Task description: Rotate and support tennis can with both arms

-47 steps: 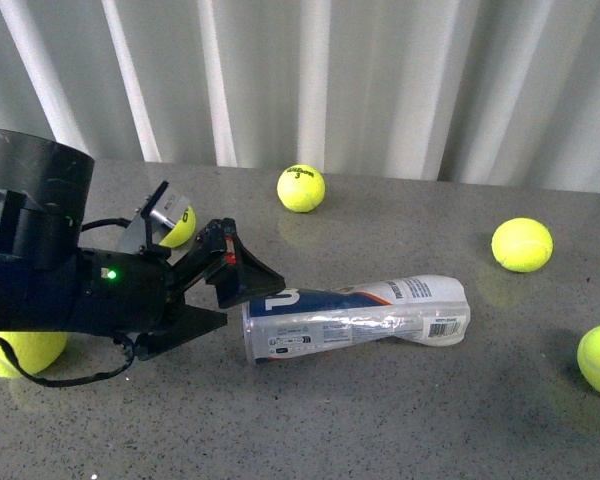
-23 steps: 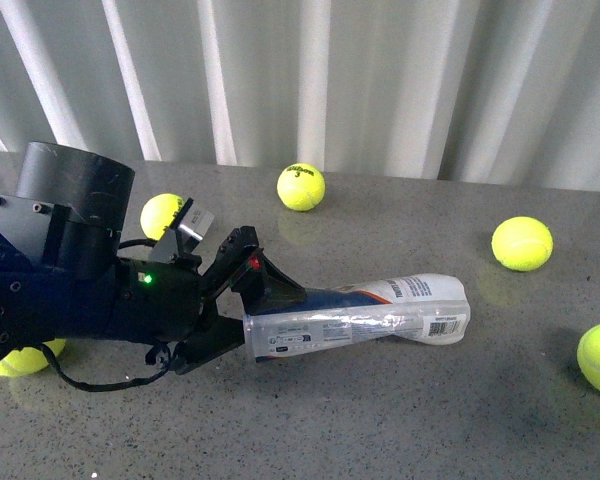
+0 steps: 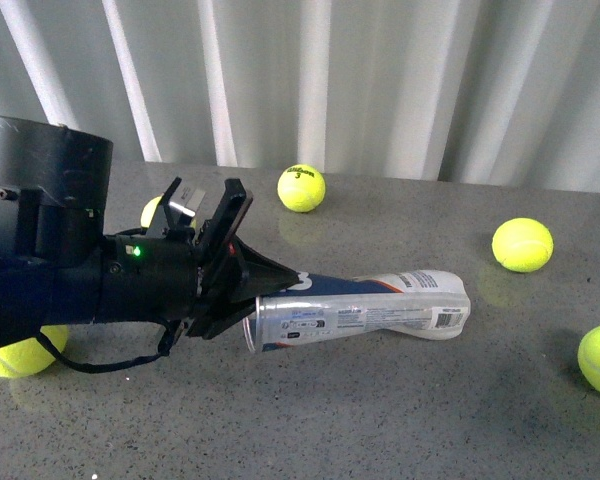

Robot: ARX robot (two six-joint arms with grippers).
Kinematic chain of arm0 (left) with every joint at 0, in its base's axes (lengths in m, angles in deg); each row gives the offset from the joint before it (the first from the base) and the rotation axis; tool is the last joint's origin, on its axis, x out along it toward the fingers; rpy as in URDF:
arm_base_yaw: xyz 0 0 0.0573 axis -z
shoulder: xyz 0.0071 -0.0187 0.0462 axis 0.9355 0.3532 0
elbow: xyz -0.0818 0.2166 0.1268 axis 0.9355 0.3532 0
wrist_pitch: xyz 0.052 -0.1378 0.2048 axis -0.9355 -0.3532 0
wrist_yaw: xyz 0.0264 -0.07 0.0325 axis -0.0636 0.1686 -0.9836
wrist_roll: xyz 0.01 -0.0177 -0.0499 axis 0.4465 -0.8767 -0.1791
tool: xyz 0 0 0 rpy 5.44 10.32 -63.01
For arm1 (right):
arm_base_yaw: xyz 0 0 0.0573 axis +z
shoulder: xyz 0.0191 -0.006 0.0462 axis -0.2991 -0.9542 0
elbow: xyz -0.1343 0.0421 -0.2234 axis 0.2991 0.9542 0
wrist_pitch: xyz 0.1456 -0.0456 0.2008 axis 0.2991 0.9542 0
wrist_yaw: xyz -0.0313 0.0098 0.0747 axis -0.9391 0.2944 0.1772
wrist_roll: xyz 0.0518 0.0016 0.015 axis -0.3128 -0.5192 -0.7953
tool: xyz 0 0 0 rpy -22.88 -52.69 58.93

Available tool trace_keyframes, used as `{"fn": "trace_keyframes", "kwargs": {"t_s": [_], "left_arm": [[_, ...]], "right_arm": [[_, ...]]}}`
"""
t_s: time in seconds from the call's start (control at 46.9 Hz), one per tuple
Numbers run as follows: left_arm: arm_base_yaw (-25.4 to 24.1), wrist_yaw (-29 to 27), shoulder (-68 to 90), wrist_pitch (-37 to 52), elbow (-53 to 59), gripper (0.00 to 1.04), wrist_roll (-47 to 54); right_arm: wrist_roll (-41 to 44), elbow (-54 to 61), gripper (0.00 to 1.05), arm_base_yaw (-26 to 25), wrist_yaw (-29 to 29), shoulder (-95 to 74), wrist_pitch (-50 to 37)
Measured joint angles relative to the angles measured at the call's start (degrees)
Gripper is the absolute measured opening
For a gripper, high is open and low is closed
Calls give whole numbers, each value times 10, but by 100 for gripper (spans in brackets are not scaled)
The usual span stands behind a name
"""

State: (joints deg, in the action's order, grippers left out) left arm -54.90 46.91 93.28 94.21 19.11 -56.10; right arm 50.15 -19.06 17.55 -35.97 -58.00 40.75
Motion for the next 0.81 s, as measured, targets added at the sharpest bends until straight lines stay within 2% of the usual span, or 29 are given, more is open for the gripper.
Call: {"fn": "trace_keyframes", "kwargs": {"t_s": [0.043,0.149,0.277,0.426,0.511,0.66,0.809], "left_arm": [[0,2,-10,2,3,4,-8],[0,4,-41,-5,8,4,-29],[0,-4,-92,-70,11,4,-29],[8,-31,-181,-268,-34,4,53],[17,-69,-213,-410,-109,4,132],[47,-189,-209,-677,-300,4,323],[82,-293,-148,-883,-486,4,492]], "right_arm": [[0,0,98,0,0,0,0],[0,0,98,0,0,0,0],[0,0,98,0,0,0,0],[0,0,98,0,0,0,0],[0,0,98,0,0,0,0],[0,0,98,0,0,0,0],[0,0,98,0,0,0,0]]}}
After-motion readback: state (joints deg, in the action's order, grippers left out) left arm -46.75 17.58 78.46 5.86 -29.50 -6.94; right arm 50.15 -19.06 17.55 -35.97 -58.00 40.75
